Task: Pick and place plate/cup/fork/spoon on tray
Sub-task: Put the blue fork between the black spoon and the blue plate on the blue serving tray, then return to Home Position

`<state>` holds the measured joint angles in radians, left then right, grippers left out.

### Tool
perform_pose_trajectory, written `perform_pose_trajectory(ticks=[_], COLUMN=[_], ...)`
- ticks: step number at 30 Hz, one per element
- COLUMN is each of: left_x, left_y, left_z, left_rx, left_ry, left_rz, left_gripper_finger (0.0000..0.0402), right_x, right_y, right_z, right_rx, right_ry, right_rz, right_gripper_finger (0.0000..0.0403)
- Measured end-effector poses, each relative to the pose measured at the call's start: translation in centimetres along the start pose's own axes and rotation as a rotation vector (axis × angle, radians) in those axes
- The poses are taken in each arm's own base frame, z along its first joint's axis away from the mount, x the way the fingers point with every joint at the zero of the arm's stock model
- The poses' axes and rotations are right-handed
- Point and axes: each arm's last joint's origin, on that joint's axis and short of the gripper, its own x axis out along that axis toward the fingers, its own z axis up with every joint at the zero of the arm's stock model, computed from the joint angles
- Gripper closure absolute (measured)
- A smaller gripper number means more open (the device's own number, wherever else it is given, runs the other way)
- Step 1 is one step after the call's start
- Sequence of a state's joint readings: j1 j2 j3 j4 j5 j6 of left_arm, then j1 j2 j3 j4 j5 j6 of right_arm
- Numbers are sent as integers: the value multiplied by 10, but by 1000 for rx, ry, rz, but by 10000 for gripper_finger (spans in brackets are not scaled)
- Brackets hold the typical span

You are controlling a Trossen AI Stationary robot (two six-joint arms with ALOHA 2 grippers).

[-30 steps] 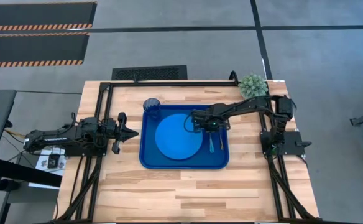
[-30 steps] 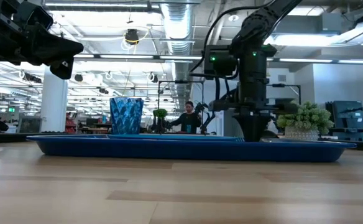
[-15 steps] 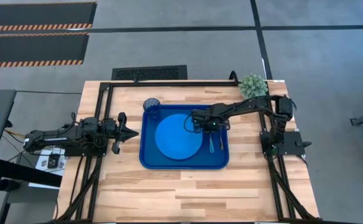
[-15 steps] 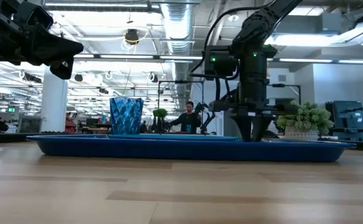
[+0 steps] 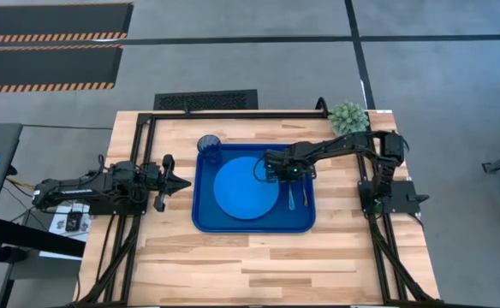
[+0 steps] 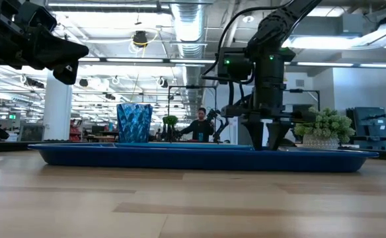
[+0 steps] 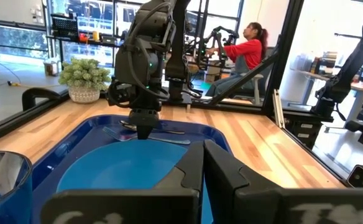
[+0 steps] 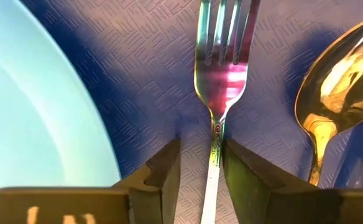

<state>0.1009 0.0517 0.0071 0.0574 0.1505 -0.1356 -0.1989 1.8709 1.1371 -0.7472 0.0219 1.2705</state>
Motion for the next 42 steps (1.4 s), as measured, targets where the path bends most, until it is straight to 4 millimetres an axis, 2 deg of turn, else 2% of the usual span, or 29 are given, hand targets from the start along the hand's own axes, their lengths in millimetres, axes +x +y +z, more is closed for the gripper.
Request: perform_pose_trajectory(ticks=[12,30,36,39,42], left_x=[0,0,0,0,0], left_y=[0,0,0,0,0], left_z=[0,0,0,0,0], left_rx=[0,-4,4,3,3], left_ry=[0,0,0,0,0], left_rz=[0,0,1,1,1], left_gripper_finger=[402,401,401,401,401], right_x=[-1,-28,-42,-48,-55], right_y=[-1,7,7,9,14], right_z=[0,9,9,7,-4], right_rx=[-26,-92,-189,-314,-485], right_ry=[1,-4,13,-6,-49], right_rz=[-13,-79,-139,-131,-98], right_gripper_finger=[251,248,285,324,374])
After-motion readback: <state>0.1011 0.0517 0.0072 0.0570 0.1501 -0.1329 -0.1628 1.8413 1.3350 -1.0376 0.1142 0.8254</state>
